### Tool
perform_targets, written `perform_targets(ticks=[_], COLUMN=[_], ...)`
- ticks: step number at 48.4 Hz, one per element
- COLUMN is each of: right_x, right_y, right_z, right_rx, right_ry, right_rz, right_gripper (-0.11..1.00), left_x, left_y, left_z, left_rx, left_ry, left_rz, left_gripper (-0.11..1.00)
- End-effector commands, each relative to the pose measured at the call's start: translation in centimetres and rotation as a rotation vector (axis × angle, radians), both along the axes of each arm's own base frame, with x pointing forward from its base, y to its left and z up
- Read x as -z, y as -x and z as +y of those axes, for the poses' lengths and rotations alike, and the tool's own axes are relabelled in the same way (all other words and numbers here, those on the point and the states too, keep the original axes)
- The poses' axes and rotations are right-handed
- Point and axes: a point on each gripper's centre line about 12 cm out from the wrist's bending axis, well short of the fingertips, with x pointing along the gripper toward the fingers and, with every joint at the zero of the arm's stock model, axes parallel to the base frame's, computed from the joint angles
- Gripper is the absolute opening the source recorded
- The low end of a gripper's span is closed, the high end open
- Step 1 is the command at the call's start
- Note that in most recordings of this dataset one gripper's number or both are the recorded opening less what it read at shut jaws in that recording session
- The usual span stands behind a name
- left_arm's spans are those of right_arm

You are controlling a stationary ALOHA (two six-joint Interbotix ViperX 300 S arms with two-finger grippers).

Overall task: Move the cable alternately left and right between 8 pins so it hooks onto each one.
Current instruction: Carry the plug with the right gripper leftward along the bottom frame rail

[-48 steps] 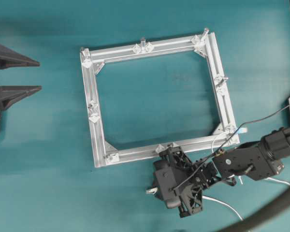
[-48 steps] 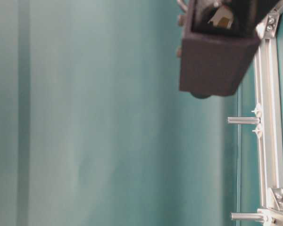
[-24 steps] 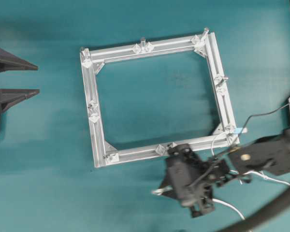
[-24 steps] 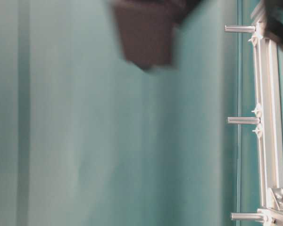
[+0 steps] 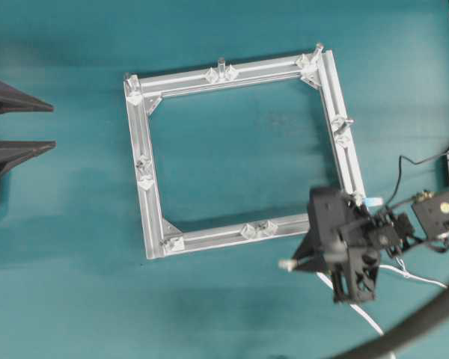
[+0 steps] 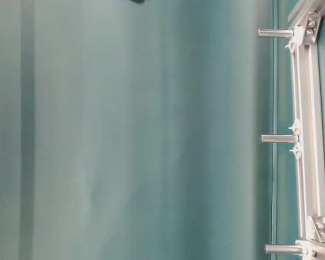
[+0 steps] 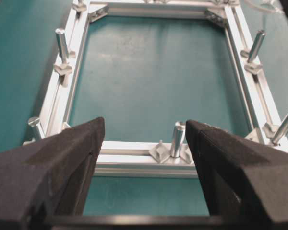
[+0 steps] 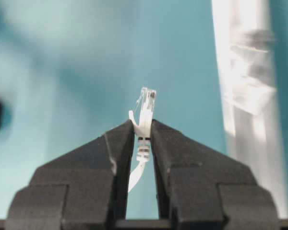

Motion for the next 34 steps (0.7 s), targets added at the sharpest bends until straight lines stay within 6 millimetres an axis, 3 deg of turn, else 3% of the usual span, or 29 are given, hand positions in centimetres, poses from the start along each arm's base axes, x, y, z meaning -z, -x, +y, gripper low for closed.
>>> perform_targets(ticks=[1, 17, 23, 34], right_x=[-1.6, -1.9, -1.9, -0.8], right_y=[-1.3, -2.7, -3.8, -7.7], right_z=[-1.5, -8.0, -9.4, -10.5], right_rx=[0.085, 0.38, 0.426, 0.458], right_ry=[-0.034, -0.083, -0.081, -0.057], right_rz=[-0.011, 0.093, 0.101, 0.157], right_gripper=[0.12, 0.12, 0.12, 0.12], left_x=[-0.1, 0.0, 0.0, 0.2], left_y=[0.4, 0.9, 0.9, 1.0], left_z=[-0.1, -0.3, -0.3, -0.3], left_rx=[0.004, 0.01, 0.009, 0.009], left_ry=[-0.009, -0.002, -0.001, 0.0], left_rz=[0.003, 0.023, 0.023, 0.025], left_gripper=[0.71, 0.71, 0.71, 0.71])
